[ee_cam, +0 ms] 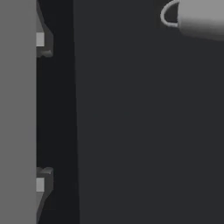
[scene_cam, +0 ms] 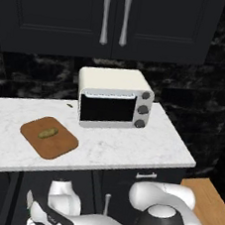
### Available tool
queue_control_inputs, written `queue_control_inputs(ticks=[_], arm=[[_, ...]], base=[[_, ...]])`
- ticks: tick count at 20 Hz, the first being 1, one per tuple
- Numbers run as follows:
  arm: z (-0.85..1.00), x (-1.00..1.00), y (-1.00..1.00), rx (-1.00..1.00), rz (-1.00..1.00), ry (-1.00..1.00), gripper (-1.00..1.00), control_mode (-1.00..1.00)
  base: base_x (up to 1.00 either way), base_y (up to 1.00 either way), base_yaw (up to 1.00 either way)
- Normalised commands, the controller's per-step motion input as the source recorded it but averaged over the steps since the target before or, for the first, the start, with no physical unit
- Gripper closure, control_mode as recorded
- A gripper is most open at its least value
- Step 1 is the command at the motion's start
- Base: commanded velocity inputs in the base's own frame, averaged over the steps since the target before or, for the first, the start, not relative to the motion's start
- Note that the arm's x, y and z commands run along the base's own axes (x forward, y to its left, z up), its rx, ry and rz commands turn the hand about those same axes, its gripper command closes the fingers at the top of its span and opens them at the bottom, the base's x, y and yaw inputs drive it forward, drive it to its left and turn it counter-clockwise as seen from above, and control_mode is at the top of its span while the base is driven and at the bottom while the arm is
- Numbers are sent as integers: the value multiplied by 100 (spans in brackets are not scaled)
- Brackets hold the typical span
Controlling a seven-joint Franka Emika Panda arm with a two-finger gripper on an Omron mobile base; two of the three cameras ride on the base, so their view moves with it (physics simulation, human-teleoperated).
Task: Place the appropriate cutting tool for cutting the potato skin on the cutting board.
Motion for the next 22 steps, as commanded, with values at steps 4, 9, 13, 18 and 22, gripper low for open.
queue_control_inputs(ticks=[4,9,13,18,22], arm=[[8,88,0,-5,-2,0,-100,-100],[9,82,8,-13,0,0,-100,-100],[2,53,15,-14,-1,0,-100,-100],[-1,33,19,-13,-2,0,-100,-100],[-13,15,25,-13,-3,0,-100,-100]], base=[[0,0,0],[0,0,0],[0,0,0],[0,0,0],[0,0,0]])
